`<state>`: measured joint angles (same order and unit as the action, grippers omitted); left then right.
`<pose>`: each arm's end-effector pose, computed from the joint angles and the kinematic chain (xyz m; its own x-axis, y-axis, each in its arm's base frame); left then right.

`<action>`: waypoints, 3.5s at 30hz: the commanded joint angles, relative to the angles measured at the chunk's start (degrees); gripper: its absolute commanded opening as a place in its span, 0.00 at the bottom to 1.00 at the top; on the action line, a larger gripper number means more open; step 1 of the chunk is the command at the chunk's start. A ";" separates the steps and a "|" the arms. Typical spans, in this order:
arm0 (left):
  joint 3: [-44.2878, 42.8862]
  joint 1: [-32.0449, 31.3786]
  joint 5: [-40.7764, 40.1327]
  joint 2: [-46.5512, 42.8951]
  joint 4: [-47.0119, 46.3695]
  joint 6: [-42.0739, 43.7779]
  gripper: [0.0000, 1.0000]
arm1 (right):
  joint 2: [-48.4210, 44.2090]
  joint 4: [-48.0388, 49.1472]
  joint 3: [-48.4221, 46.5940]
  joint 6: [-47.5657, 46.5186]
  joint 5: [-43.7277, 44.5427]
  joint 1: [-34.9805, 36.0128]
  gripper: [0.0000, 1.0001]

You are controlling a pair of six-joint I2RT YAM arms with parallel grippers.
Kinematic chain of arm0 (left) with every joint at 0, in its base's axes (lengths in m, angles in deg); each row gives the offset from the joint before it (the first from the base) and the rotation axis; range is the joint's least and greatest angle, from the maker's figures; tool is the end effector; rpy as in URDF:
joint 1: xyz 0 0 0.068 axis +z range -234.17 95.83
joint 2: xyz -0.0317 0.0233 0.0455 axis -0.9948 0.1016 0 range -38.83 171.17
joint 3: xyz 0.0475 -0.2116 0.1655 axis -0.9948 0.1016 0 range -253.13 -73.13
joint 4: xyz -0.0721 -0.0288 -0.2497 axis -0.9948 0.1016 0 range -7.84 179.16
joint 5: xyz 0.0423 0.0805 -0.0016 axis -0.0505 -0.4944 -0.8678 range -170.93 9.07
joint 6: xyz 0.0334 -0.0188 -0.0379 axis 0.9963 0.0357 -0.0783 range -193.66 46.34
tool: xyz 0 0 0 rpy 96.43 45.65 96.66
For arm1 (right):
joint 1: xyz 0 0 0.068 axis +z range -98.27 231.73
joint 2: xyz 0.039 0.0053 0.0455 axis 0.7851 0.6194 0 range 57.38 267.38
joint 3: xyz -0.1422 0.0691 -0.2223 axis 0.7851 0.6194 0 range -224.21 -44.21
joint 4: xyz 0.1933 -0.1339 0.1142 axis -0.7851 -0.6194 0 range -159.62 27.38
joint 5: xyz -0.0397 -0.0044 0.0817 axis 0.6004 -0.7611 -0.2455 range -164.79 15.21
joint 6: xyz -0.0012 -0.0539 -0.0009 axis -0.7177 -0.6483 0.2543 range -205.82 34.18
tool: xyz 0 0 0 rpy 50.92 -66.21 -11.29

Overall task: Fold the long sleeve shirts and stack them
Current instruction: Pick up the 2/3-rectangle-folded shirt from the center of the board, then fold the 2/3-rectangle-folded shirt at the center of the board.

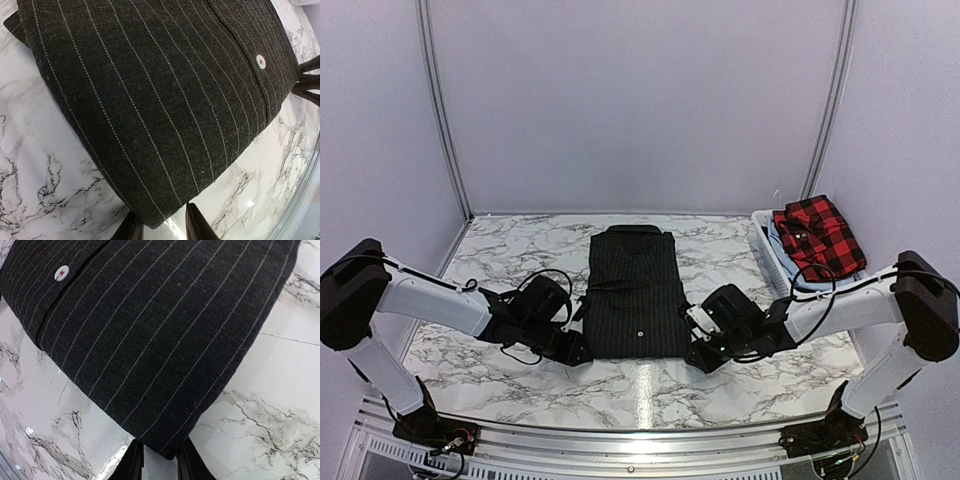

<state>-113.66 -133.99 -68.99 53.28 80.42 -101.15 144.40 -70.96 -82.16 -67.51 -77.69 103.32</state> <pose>0.1874 -0.2333 0.1395 -0.8222 0.2737 -0.4991 0.5119 0.7390 -0.4380 0.1670 0.2136 0.1390 -0.7481 -0.4387 -0.4979 -0.5947 0.7762 0.2095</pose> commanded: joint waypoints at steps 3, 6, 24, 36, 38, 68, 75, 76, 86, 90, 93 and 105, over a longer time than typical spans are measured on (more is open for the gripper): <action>-1.01 -0.59 -0.39 1.68 2.81 2.14 0.30 | 1.13 0.94 -2.81 -0.62 1.06 0.56 0.18; -0.85 -0.54 -0.87 1.35 3.57 2.21 0.27 | 1.22 0.91 -2.99 -0.63 1.14 0.61 0.12; 0.59 -0.81 1.45 -1.00 3.20 3.85 0.00 | -0.19 1.29 -2.68 -0.15 0.87 0.63 0.00; 3.61 -4.06 4.12 -18.72 7.91 -1.59 0.00 | -15.57 -9.57 -3.96 1.52 -2.42 2.16 0.00; 1.06 -4.02 1.14 -21.35 10.93 -1.74 0.00 | -16.63 -11.68 -9.06 1.06 -1.59 1.96 0.00; -30.41 17.94 4.27 24.83 -2.00 -10.39 0.00 | 36.29 5.18 -44.26 4.99 -9.56 -20.24 0.00; -5.41 5.60 -10.46 1.94 -8.34 -18.63 0.00 | 17.60 7.86 -23.98 2.99 -6.14 -14.75 0.00; -4.00 4.72 -11.44 0.38 -8.33 -19.36 0.00 | 15.22 7.72 -22.77 2.73 -5.21 -14.17 0.00; -2.78 2.20 -18.76 -5.37 -8.27 -17.75 0.00 | 4.43 2.65 -18.43 1.69 4.03 -13.18 0.00; -6.90 2.27 -19.98 -3.80 -7.43 -14.66 0.00 | 5.99 2.51 -18.95 1.28 7.02 -13.23 0.00; -11.10 2.82 -21.62 -1.07 -4.97 -12.56 0.00 | 7.95 2.98 -19.29 1.47 8.13 -13.92 0.00; -19.88 10.91 -6.80 11.86 -8.67 -8.93 0.07 | 14.08 3.33 -21.31 2.98 8.64 -17.37 0.00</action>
<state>-130.21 -124.98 -80.02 63.42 72.51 -113.02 157.84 -67.07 -101.62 -65.26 -72.11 87.69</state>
